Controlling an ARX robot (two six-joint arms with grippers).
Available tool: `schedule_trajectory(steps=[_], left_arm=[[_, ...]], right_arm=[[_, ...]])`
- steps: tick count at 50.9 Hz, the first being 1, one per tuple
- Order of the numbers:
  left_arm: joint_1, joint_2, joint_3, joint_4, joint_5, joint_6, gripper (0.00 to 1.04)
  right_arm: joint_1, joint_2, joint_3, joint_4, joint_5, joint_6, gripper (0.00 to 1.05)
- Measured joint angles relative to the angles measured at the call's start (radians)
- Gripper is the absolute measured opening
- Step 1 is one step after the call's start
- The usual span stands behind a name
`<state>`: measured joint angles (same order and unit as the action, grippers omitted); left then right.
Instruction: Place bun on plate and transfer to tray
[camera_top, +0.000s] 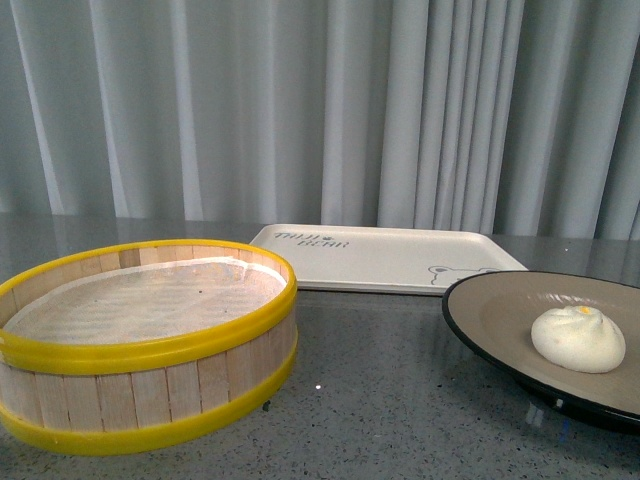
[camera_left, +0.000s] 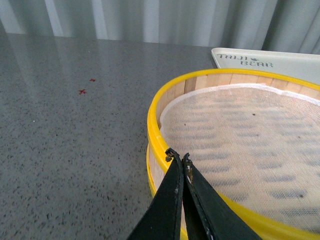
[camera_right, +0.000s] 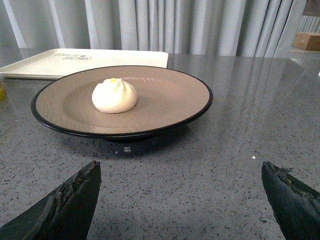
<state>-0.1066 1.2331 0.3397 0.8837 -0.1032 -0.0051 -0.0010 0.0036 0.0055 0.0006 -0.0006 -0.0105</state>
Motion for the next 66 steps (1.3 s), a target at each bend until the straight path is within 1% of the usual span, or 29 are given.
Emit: schedule_trajectory(steps=[12,14,19,28,32,45,66], left_arm=[[0.039,-0.162,-0.142,-0.016,0.038,0.000,0.04],[0.073,-0.194,-0.164,-0.028,0.090,0.000,0.04],[0.103,-0.272,-0.206,-0.063,0.097,0.000,0.04],[0.105,-0.419,-0.265,-0.154,0.101,0.000,0.04],[0.105,-0.439,-0.307,-0.120,0.100,0.000,0.04],[0.105,-0.668,-0.314,-0.328,0.101,0.000,0.04],[0.105,-0.855,-0.314,-0.502,0.101,0.000,0.04]], right_arm=[[0.000,0.000,0.000,0.000,0.000,0.000,0.96],[0.000,0.000,0.000,0.000,0.000,0.000,0.96],[0.000,0.000,0.000,0.000,0.000,0.000,0.96],[0.000,0.000,0.000,0.000,0.000,0.000,0.96],[0.000,0.000,0.000,0.000,0.000,0.000,0.96],[0.000,0.000,0.000,0.000,0.000,0.000,0.96],[0.000,0.000,0.000,0.000,0.000,0.000,0.96]])
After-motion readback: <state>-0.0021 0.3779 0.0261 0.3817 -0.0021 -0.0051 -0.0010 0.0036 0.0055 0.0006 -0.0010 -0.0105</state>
